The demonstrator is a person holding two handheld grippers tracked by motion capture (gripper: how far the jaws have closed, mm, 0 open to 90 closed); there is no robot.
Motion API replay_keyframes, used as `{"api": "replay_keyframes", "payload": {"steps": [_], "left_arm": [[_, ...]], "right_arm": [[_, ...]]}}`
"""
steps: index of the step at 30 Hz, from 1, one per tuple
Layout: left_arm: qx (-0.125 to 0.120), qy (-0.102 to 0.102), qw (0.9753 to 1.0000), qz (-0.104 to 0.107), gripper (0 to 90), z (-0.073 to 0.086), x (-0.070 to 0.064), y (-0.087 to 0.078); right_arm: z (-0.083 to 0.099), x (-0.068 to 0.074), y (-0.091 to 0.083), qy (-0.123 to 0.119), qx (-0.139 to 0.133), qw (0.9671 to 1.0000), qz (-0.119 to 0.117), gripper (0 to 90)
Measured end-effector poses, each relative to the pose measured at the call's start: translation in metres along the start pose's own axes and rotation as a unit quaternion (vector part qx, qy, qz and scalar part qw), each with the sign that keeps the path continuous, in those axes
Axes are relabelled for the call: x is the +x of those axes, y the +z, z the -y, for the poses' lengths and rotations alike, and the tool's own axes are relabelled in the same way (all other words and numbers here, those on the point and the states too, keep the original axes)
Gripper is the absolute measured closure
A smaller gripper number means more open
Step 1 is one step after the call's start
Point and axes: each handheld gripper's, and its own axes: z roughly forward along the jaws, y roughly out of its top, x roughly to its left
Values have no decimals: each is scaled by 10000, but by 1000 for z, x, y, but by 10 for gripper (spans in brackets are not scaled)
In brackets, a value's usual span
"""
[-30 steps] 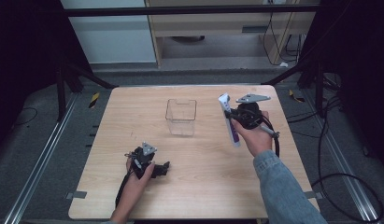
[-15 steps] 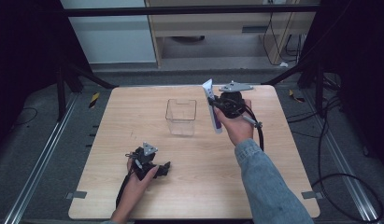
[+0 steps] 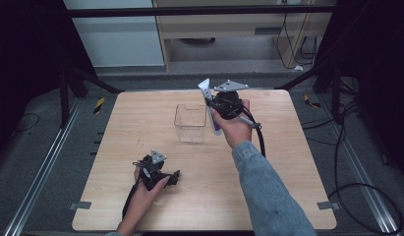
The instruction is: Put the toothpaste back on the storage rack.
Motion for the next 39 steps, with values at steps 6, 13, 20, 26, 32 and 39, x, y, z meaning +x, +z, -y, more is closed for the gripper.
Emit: {"api": "replay_keyframes", "payload": {"steps": [6,13,20,26,32,39], "left_arm": [[0,-11,10000,8,0,4,-3,-4],[6,-57,10000,-37,0,5,-4,-5],[15,-60,10000,-40,0,4,-5,-4],[16,-51,10000,-27,0,4,-4,-4],[16,-51,10000,-27,0,3,-4,-3],[13,-24,10000,-1,0,2,-4,-2]], "right_arm": [[-7,7,9,-17,-17,10000,77,780],[-16,14,9,122,-282,9995,-81,779],[-30,19,12,145,-446,9989,8,780],[-45,20,22,324,-693,9971,-17,780],[-57,19,37,429,-784,9960,33,780],[-67,24,45,397,-884,9953,36,780]]}}
